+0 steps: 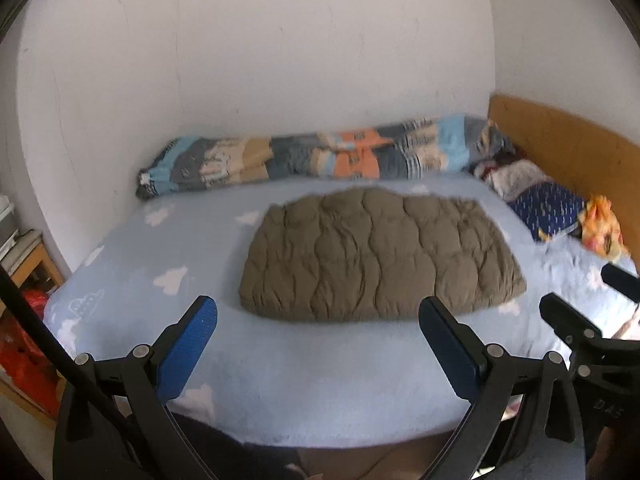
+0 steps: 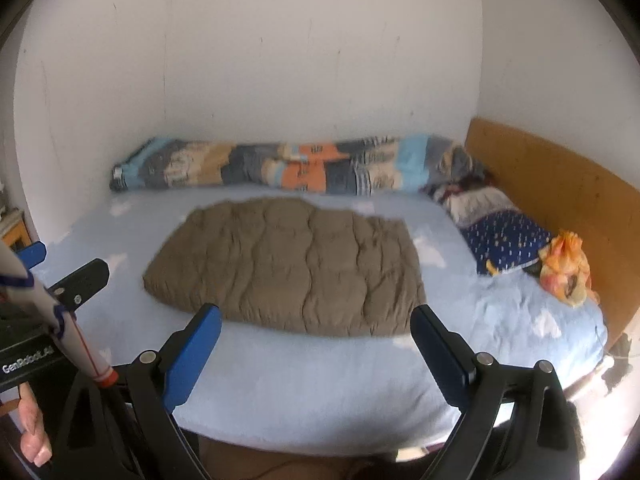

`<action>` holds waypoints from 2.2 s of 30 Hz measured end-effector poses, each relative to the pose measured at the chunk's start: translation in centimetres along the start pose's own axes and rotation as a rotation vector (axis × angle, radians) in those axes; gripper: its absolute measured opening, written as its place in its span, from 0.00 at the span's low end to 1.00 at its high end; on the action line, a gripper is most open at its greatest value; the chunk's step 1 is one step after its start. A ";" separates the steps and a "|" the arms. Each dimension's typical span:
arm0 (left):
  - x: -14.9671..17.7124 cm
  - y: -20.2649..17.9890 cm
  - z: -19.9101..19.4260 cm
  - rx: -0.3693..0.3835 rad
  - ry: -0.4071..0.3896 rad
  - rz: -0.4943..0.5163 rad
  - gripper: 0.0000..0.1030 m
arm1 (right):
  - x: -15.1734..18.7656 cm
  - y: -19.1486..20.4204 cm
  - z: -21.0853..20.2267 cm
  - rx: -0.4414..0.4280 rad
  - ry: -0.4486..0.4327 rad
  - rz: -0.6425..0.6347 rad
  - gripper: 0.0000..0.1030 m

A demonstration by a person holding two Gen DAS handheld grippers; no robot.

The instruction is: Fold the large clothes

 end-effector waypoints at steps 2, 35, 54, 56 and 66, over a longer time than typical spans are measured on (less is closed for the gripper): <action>0.6 -0.3 0.7 0.030 0.025 -0.012 0.98 | 0.4 -0.1 0.3 0.005 0.014 -0.002 0.95; 4.0 -1.0 5.0 -0.091 0.155 0.100 0.98 | 4.0 0.2 5.8 0.030 0.177 0.005 0.95; 4.6 -1.3 5.5 -0.110 0.190 0.118 0.98 | 4.9 0.5 6.7 0.019 0.218 -0.005 0.95; 4.6 -1.3 5.5 -0.111 0.191 0.120 0.98 | 4.9 0.5 6.6 0.018 0.220 -0.003 0.95; 4.7 -1.4 5.6 -0.104 0.193 0.121 0.98 | 5.2 0.8 7.1 0.006 0.235 -0.006 0.95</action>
Point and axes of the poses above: each gripper's, at about its wrist camera, not at the fingertips, and z roughly the way its jaws point, y to its left, x to its underside, the point moved 2 cm from there along z, roughly the way its jaws point, and after that the axes turned 9 degrees about -y, right-handed, at the moved point
